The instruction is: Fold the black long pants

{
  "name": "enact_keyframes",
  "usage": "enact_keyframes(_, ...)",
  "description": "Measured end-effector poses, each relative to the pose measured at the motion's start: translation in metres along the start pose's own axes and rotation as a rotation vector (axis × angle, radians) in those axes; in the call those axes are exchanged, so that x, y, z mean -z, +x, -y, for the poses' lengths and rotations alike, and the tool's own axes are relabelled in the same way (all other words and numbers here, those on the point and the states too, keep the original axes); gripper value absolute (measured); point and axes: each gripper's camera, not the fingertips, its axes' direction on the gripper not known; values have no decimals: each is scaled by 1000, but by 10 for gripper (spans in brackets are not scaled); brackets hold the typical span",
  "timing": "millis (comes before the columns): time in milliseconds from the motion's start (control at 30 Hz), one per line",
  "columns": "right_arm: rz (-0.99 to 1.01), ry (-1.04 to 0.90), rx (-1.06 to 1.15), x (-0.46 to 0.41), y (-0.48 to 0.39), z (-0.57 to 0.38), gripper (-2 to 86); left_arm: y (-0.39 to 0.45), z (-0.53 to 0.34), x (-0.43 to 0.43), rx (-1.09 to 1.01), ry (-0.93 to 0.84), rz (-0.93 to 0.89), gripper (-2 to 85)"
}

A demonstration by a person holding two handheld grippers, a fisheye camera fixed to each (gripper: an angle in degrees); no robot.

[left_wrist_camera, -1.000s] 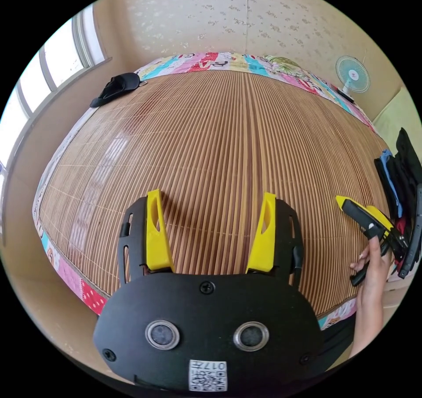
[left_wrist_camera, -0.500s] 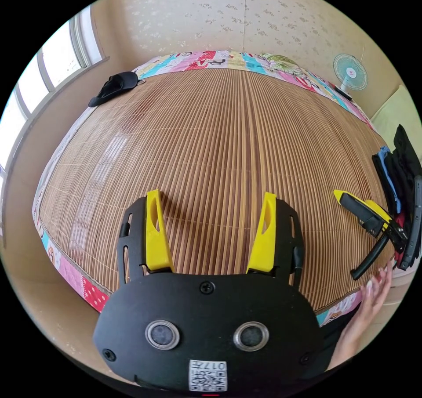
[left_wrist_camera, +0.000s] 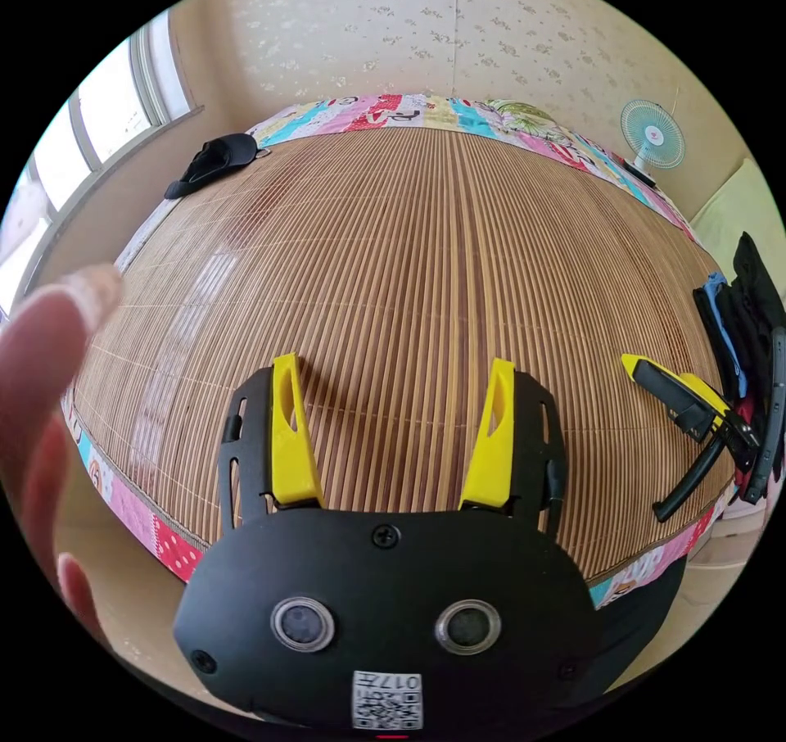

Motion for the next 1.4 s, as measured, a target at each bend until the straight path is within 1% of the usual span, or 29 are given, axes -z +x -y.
enact_keyframes(1400, -8, -10, -3, -7, 47, -21, 271, -26, 19, 21, 2, -1, 2, 294)
